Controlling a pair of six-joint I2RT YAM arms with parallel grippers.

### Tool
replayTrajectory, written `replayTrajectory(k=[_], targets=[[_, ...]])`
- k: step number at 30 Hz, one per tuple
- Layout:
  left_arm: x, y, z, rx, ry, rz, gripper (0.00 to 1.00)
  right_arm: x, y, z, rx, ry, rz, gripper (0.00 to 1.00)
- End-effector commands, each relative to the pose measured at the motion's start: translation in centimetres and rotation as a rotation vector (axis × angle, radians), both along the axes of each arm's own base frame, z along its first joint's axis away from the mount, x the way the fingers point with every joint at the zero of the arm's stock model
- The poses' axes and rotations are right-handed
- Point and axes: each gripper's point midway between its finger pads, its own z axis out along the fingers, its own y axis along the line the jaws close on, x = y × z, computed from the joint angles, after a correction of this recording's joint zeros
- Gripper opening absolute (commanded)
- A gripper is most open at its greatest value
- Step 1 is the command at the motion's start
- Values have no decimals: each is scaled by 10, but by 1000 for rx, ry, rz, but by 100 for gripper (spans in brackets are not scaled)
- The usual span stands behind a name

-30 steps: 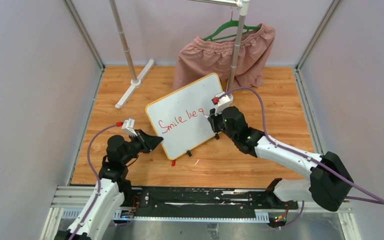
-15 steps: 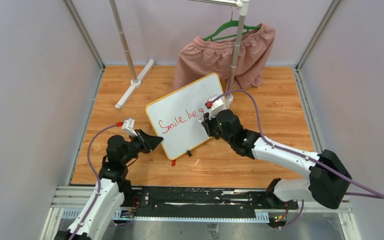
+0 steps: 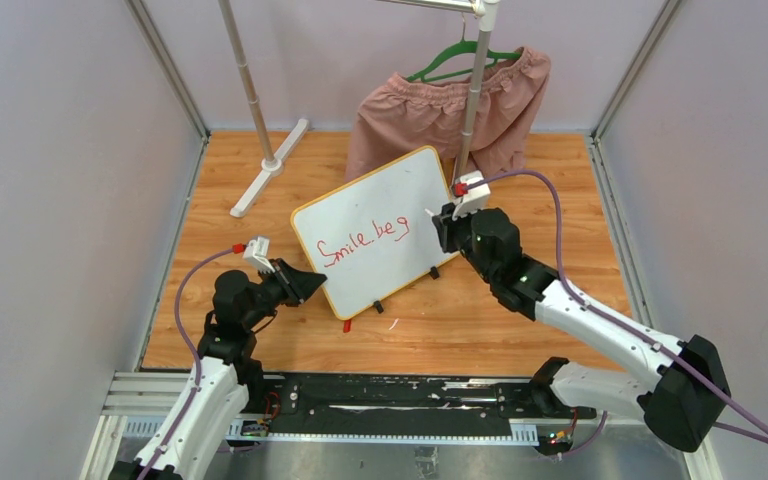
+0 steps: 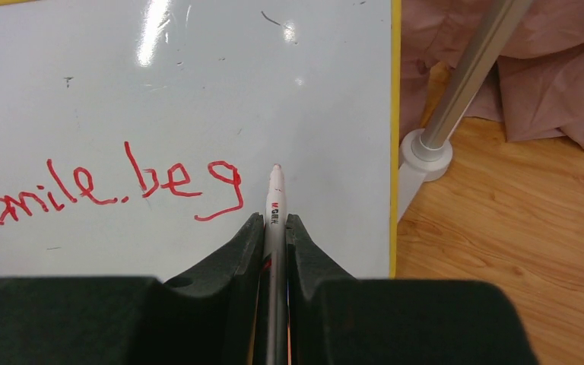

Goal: Write a sentence on the whiteboard

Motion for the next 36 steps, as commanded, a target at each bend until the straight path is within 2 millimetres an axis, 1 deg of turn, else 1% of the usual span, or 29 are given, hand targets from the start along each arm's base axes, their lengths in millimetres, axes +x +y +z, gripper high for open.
replayTrajectory(k=[1,13,22,36], targets=[[1,2,1,14,5,9,0,5,-13,-10,-1,21,-52,0],[0,0,0,18,8,-5,0,-1,-7,-9,13,-2,7,0],[1,1,0,18,5,-2,0,-5,9,-11,27,-1,90,0],[1,1,0,19,7,3,0,-4,25,-6,15,-8,144,0]])
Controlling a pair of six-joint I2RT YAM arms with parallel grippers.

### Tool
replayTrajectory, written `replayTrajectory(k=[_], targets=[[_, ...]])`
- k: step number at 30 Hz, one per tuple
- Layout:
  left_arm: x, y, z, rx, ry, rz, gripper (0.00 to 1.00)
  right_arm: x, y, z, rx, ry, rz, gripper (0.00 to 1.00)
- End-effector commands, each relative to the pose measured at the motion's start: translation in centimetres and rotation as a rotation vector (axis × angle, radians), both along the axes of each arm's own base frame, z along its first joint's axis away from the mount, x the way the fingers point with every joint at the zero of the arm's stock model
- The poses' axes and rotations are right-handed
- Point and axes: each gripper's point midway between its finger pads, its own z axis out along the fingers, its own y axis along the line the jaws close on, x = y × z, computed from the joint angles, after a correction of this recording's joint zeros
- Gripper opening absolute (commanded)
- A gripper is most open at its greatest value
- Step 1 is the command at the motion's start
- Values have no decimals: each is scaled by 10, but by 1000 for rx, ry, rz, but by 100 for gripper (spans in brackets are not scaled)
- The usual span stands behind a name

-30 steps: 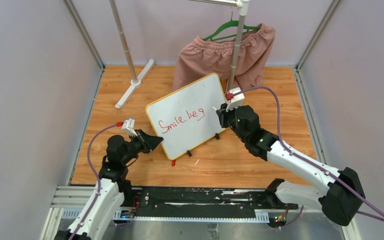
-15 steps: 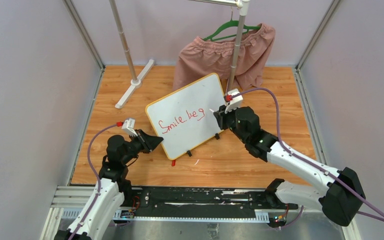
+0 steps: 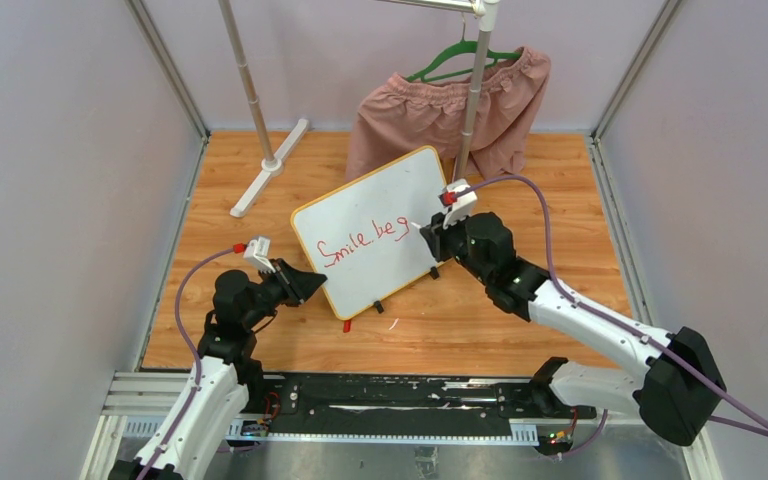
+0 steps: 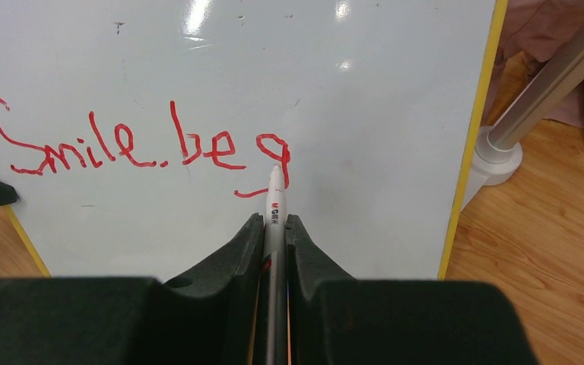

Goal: Write a sentence on the whiteboard

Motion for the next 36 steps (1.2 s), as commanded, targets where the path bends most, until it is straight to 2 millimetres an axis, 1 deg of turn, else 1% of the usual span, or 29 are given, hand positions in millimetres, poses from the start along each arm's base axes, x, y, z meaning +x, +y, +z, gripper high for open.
replayTrajectory(k=[1,11,16,24,36], targets=[[1,2,1,8,12,11,0,4,9,16,16,-37,22,0],[1,1,0,8,14,11,0,9,22,22,7,-47,55,0],[1,1,0,7,15,10,0,12,21,21,-6,-47,41,0],[1,1,0,6,16,9,0,21,11,11,-35,-41,-35,0],[0,1,0,8,15,7,0,28,16,9,-36,-42,-42,0]])
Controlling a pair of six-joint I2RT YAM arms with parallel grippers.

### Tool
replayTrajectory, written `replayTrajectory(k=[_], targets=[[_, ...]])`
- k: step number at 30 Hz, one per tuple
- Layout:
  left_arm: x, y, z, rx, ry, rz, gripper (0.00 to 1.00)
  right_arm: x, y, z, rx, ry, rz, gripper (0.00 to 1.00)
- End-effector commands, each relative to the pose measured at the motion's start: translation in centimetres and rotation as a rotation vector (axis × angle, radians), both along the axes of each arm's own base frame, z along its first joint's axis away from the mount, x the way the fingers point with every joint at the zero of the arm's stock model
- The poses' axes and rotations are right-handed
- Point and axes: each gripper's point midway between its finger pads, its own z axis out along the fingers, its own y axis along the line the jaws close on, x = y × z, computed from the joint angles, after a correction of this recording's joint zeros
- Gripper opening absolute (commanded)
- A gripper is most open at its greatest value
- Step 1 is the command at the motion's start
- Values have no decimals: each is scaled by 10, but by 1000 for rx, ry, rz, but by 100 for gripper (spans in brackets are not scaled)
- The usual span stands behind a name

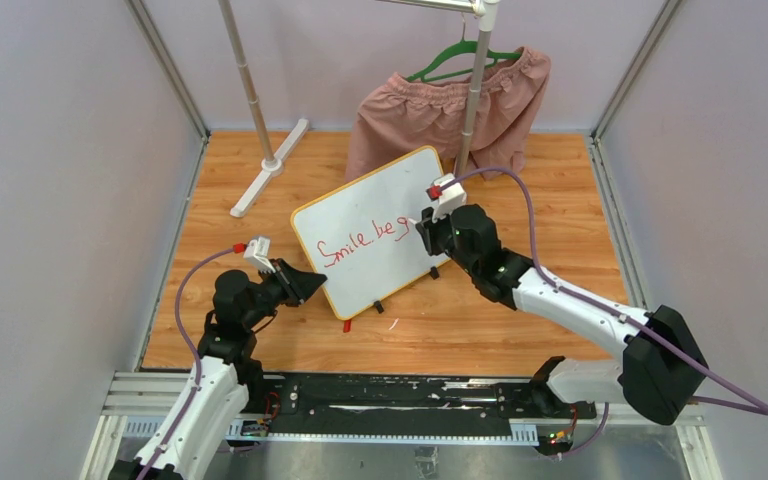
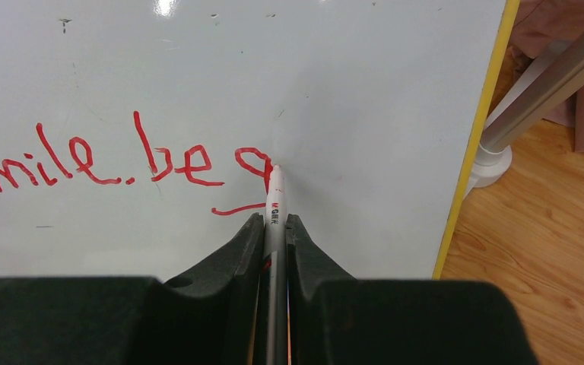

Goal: Write a sentence on the whiteboard

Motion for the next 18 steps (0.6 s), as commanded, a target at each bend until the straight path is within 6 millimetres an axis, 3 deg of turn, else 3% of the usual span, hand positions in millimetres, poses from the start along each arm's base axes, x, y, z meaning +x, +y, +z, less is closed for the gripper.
replayTrajectory(k=[1,11,18], targets=[[1,1,0,7,13,7,0,8,7,26,37,-62,-8,0],[1,1,0,8,15,7,0,10,9,34,57,-81,-10,0],[1,1,0,8,16,6,0,13,8,26,45,-69,-20,0]])
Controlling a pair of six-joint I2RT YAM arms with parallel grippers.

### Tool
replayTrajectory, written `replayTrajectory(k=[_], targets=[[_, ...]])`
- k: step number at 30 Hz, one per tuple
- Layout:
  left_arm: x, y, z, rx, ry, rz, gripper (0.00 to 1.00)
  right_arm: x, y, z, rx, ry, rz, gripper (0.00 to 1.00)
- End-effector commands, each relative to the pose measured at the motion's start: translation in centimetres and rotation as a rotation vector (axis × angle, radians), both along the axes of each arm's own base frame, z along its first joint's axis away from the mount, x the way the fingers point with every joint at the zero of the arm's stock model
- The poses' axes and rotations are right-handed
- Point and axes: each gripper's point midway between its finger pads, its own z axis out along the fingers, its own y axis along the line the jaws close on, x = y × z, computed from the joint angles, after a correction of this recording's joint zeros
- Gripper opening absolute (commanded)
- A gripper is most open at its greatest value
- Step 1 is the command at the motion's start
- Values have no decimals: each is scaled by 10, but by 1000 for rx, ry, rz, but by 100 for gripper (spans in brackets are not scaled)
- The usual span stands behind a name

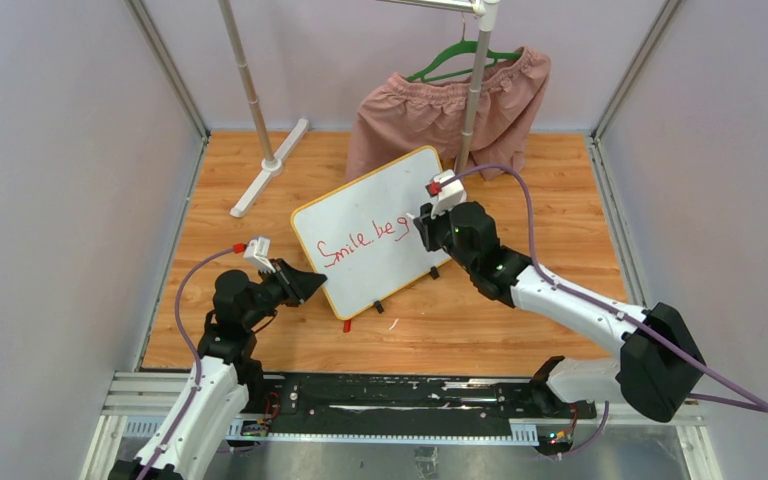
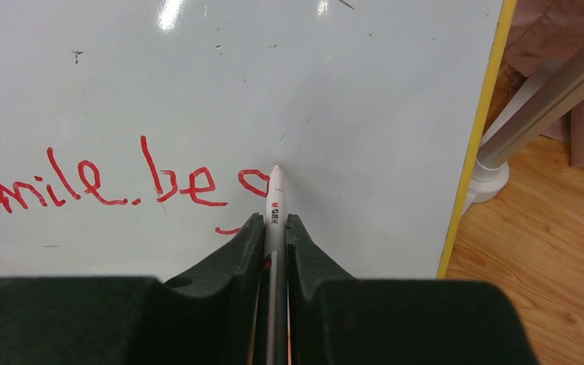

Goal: Write a sentence on the whiteboard

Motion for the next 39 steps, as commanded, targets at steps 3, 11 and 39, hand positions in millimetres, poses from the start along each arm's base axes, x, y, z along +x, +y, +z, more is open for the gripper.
replayTrajectory(k=[3,11,39], targets=[[1,1,0,8,16,7,0,8,4,17,26,-42,-13,0],[1,1,0,7,15,5,0,11,3,9,15,-24,-19,0],[1,1,1,8,14,5,0,1,-11,-18,-2,32,-53,0]])
